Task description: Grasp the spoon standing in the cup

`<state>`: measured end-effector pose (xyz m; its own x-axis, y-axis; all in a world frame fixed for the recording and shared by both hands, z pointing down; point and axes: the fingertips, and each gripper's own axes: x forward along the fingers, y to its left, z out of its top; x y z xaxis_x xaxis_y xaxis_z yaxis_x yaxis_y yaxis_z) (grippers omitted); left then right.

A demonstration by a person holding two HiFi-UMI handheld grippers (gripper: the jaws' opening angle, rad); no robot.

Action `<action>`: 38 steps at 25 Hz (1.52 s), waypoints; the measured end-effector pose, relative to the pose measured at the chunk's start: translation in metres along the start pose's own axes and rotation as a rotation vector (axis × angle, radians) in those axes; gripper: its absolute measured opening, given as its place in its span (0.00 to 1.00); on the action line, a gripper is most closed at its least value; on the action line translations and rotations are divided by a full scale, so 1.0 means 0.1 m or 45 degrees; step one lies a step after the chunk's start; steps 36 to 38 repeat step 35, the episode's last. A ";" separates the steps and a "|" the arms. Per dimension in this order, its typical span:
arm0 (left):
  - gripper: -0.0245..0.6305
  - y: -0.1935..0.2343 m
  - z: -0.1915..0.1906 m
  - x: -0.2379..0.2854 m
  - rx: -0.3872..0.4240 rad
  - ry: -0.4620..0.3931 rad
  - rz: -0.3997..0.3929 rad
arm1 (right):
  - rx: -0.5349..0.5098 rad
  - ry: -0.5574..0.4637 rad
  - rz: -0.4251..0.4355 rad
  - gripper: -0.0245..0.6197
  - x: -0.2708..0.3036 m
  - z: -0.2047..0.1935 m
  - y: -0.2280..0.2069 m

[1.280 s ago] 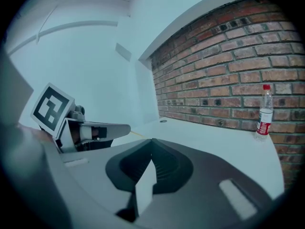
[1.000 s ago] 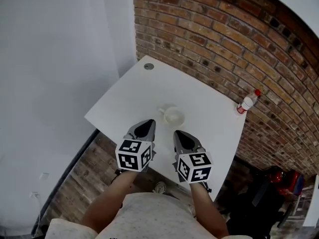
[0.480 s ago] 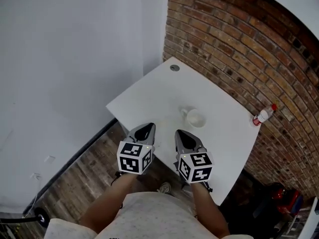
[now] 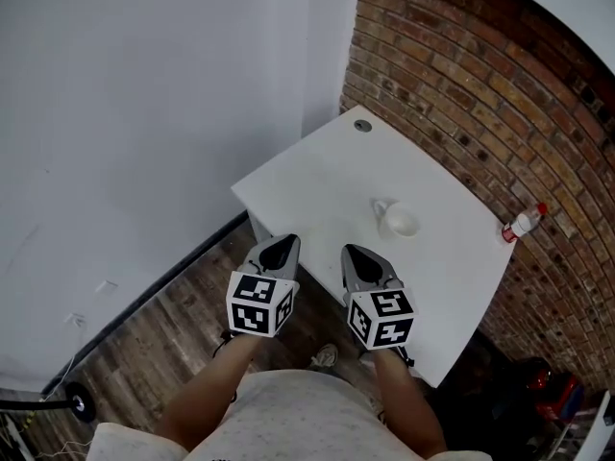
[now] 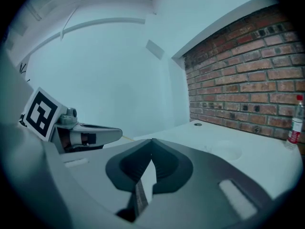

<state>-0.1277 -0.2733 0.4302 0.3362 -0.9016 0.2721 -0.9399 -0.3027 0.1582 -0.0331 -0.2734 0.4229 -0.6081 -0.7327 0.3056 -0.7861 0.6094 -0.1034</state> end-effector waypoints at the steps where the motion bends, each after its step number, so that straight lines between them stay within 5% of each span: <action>1: 0.04 0.02 -0.02 -0.06 0.003 -0.001 0.003 | -0.003 0.000 0.001 0.05 -0.01 -0.01 0.06; 19: 0.04 0.19 -0.22 -0.87 0.040 -0.018 -0.043 | -0.021 -0.024 -0.049 0.05 -0.41 -0.22 0.83; 38: 0.04 0.17 -0.27 -1.02 0.053 -0.022 -0.077 | -0.018 -0.037 -0.090 0.05 -0.53 -0.26 0.97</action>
